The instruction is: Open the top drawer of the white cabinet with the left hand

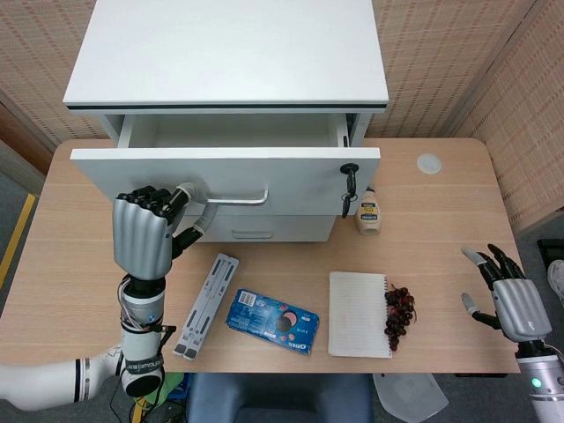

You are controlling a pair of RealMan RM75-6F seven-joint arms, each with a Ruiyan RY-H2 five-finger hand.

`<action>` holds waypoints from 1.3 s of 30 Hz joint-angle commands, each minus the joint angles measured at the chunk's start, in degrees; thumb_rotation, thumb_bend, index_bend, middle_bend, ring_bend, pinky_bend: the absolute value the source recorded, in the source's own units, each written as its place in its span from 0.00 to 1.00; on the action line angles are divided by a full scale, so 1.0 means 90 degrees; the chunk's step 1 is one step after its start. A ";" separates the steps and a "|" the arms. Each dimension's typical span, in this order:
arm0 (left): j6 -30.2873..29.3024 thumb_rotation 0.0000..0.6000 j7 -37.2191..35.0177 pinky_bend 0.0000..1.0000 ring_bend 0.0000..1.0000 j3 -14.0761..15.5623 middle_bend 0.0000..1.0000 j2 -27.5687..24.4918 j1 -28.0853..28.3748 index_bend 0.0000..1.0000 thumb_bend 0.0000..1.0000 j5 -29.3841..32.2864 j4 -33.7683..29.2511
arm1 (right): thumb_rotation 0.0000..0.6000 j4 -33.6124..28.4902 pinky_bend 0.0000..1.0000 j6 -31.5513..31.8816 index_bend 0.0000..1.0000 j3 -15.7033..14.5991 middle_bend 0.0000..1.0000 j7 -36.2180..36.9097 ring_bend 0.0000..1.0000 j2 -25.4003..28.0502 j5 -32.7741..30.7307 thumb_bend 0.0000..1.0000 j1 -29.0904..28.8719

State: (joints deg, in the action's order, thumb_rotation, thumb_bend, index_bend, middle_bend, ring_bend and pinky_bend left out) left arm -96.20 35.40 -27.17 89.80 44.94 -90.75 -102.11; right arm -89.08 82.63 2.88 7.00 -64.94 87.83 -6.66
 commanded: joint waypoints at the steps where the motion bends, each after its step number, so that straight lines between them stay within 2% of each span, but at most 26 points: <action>1: -0.0015 1.00 0.0000 1.00 0.99 0.0006 1.00 -0.0005 -0.0024 0.60 0.32 -0.0042 -0.0032 | 1.00 -0.0007 0.15 -0.0003 0.14 0.0000 0.20 -0.0011 0.11 0.0002 -0.0005 0.32 -0.0001; 39: -0.0053 1.00 -0.0061 1.00 0.99 0.0136 1.00 -0.0129 -0.0418 0.60 0.32 -0.0636 -0.0580 | 1.00 -0.0021 0.15 -0.0051 0.14 0.0019 0.20 -0.0047 0.11 -0.0008 -0.0040 0.32 -0.0047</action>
State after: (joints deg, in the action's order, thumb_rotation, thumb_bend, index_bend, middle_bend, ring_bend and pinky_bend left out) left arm -96.72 34.87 -25.96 88.64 41.23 -96.51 -107.30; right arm -89.27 82.17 3.05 6.58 -65.01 87.47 -7.09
